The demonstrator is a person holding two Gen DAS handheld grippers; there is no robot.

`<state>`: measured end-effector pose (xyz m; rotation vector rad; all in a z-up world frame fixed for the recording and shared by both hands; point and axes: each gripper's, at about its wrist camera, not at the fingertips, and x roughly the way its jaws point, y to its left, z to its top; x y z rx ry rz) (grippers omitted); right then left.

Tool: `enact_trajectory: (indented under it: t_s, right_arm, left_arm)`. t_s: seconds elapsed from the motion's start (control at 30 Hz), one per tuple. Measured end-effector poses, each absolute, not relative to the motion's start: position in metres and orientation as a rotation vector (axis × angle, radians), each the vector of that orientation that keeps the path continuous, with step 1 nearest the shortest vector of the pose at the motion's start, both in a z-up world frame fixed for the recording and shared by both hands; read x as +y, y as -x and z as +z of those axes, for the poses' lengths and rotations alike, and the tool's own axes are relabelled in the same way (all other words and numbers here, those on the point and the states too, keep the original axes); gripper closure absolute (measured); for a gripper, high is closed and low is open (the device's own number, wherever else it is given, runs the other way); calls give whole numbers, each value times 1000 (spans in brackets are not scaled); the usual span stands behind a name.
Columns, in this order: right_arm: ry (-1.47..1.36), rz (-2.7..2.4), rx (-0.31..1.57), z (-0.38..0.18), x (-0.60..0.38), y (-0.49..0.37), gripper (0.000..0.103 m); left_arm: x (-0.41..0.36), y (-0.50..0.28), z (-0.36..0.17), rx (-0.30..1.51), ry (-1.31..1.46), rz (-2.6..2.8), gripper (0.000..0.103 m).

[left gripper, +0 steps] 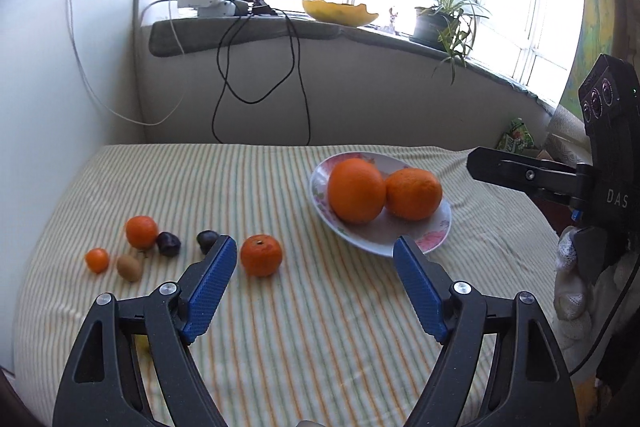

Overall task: Organize fruits
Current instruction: 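Move both tools back from the plate toward the loose fruit, then grasp the green fruit with the left gripper while the right gripper grasps a tangerine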

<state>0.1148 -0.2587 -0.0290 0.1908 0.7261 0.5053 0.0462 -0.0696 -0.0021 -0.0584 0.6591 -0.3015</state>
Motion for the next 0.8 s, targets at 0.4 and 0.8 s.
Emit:
enact_trajectory:
  t_s: [0.4, 0.8]
  right_arm:
    - [-64, 619, 729, -38, -204, -100, 11]
    - [29, 692, 796, -64, -157, -105, 31]
  left_arm:
    - [-4, -27, -25, 705, 119, -200, 31]
    - [24, -17, -53, 773, 179, -192, 52]
